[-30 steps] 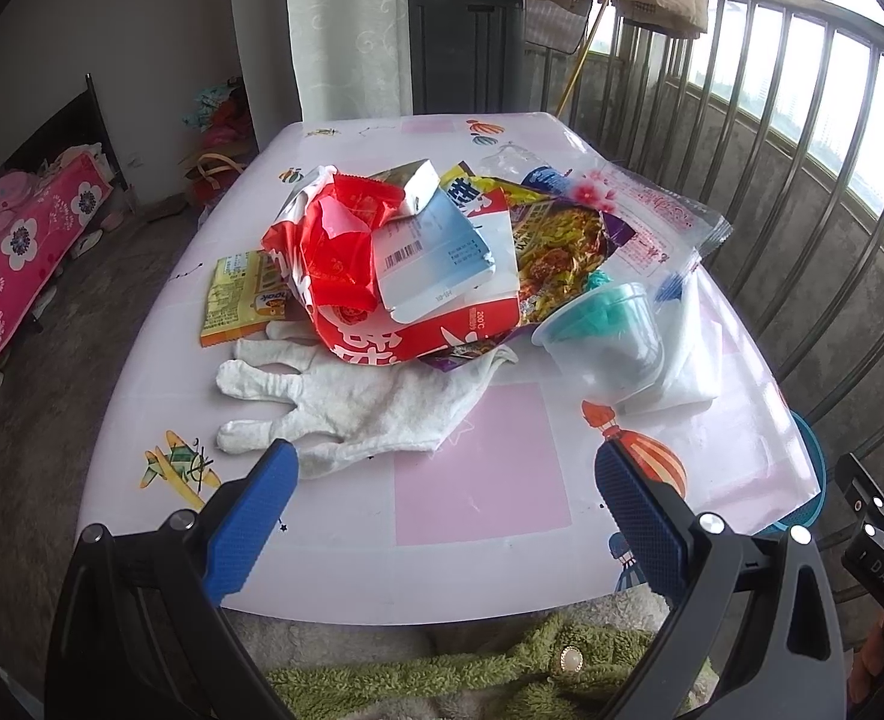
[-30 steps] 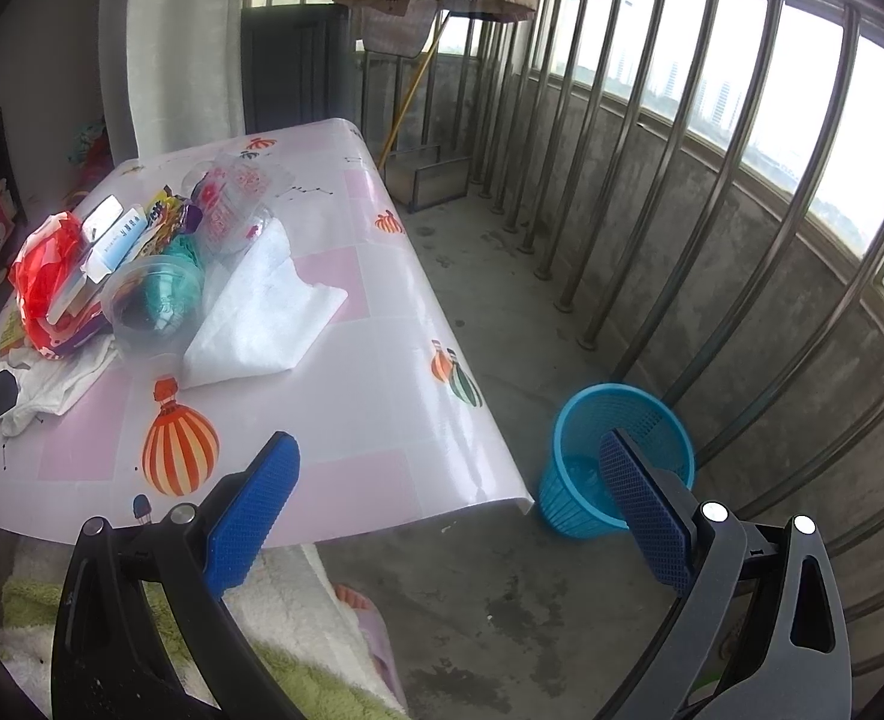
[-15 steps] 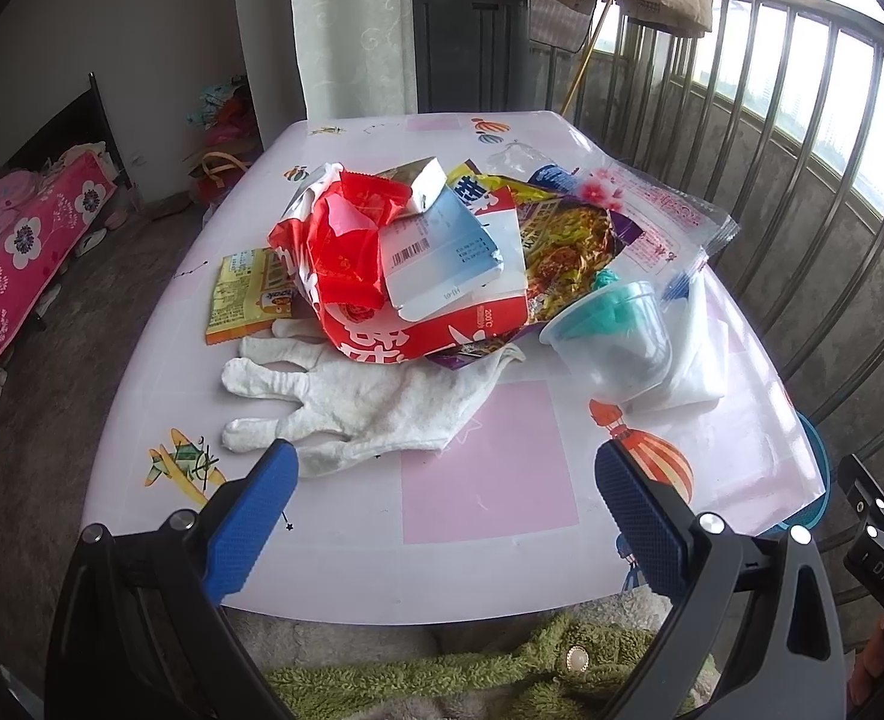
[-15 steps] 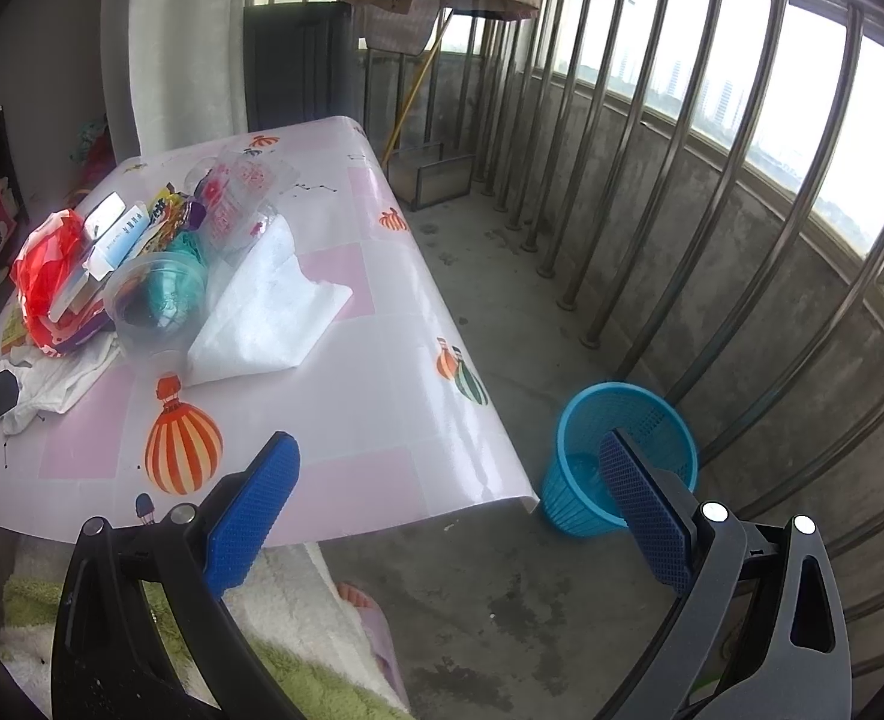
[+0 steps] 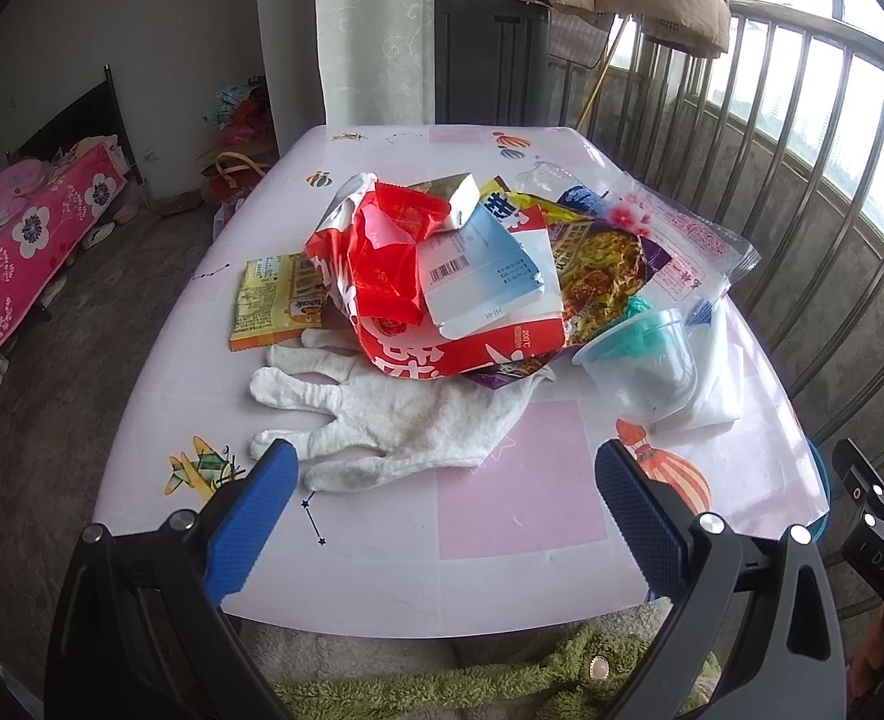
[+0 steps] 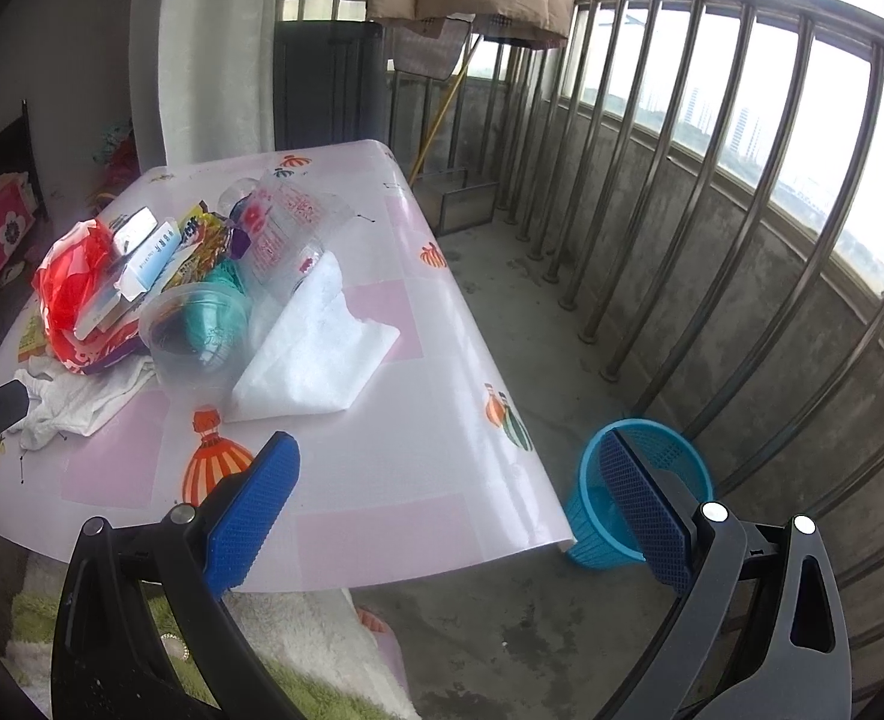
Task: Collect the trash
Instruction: 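Move both tools toward the trash pile on the table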
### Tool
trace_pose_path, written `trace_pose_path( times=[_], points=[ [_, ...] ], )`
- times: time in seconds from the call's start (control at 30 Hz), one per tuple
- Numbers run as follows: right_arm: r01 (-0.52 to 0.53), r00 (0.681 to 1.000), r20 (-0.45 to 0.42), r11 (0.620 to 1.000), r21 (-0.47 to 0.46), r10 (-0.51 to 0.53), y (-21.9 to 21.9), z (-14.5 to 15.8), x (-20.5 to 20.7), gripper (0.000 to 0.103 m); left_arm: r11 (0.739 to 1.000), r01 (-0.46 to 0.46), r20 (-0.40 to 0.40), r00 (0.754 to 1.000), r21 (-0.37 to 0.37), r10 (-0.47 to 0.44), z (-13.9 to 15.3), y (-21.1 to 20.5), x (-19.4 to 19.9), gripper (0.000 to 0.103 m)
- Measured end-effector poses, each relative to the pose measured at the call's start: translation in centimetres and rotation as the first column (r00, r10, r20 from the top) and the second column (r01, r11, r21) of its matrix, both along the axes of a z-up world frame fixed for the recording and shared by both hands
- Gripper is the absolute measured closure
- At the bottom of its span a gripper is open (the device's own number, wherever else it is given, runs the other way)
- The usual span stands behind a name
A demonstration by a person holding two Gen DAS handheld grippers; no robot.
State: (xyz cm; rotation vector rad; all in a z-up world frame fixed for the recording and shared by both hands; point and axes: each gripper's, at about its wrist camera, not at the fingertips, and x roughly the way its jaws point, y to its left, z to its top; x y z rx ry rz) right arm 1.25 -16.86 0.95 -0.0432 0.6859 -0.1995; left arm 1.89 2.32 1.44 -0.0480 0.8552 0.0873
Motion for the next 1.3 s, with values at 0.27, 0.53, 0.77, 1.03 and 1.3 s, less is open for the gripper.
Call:
trace_pose_path(
  times=[0.27,0.53,0.77,1.03,1.3],
  points=[
    [-0.057,0.995,0.079,0.998,-0.013,0.057,2.0,1.7,1.4,0.008,0.995,-0.082,0.051,0.995,-0.053,0.084,0.0,3.6,0.0,0.006],
    [-0.167,0.986,0.03,0.986,-0.011,0.167,5.0,1.8,4.7,0.008,0.968,-0.072,0.124,0.987,-0.238,0.104,-0.4,6.9,-0.2,0.006],
    [-0.223,0.973,0.051,0.975,-0.021,0.223,8.2,3.7,6.3,0.008,0.95,-0.023,0.201,0.975,-0.313,0.09,-0.5,8.8,-0.1,0.006],
    [-0.215,0.976,0.041,0.977,-0.019,0.215,9.4,4.0,6.4,0.008,0.949,0.003,0.163,0.985,-0.316,0.051,-2.3,9.4,1.5,0.006],
    [-0.163,0.984,0.07,0.987,-0.016,0.163,8.5,4.7,5.2,0.008,0.97,0.073,0.018,0.997,-0.234,-0.071,-5.8,7.0,2.5,0.006]
  ],
)
